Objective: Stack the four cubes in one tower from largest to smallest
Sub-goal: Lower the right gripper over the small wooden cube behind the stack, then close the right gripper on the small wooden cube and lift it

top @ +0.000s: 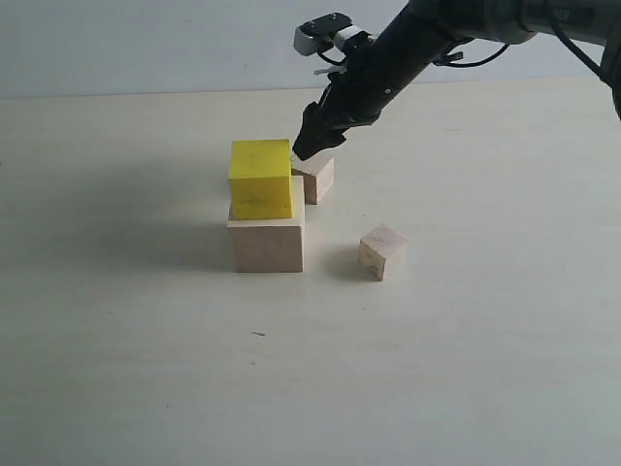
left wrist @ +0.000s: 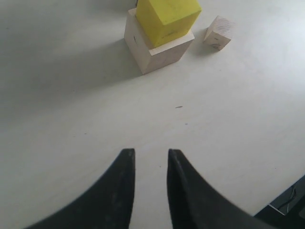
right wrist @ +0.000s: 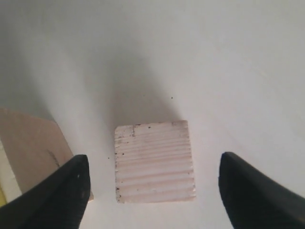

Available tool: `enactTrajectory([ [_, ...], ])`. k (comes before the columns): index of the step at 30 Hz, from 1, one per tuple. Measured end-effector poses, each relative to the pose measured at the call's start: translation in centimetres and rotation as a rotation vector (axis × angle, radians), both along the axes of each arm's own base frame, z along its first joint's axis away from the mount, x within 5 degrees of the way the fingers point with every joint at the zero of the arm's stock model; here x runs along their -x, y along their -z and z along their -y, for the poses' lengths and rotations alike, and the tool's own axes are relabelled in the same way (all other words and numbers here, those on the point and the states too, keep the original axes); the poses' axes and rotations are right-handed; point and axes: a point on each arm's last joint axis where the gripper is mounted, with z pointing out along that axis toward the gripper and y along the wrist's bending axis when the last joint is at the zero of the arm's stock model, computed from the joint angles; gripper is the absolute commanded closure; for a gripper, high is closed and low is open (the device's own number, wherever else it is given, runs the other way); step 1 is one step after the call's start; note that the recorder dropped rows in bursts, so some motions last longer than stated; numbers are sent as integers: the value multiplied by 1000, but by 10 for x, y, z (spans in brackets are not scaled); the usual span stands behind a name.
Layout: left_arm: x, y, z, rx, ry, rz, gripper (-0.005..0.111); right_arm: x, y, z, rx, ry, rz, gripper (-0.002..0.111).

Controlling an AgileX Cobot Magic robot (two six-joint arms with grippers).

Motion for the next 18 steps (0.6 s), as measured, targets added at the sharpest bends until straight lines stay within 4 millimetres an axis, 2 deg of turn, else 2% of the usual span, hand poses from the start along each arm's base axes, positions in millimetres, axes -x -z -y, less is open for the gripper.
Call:
enactTrajectory([
  [11,0,0,-1,-9,2,3,81,1,0,0,1,-24,5,36],
  [18,0,1,-1,-17,2,5,81,0,20,-1,8,-26,-37,36],
])
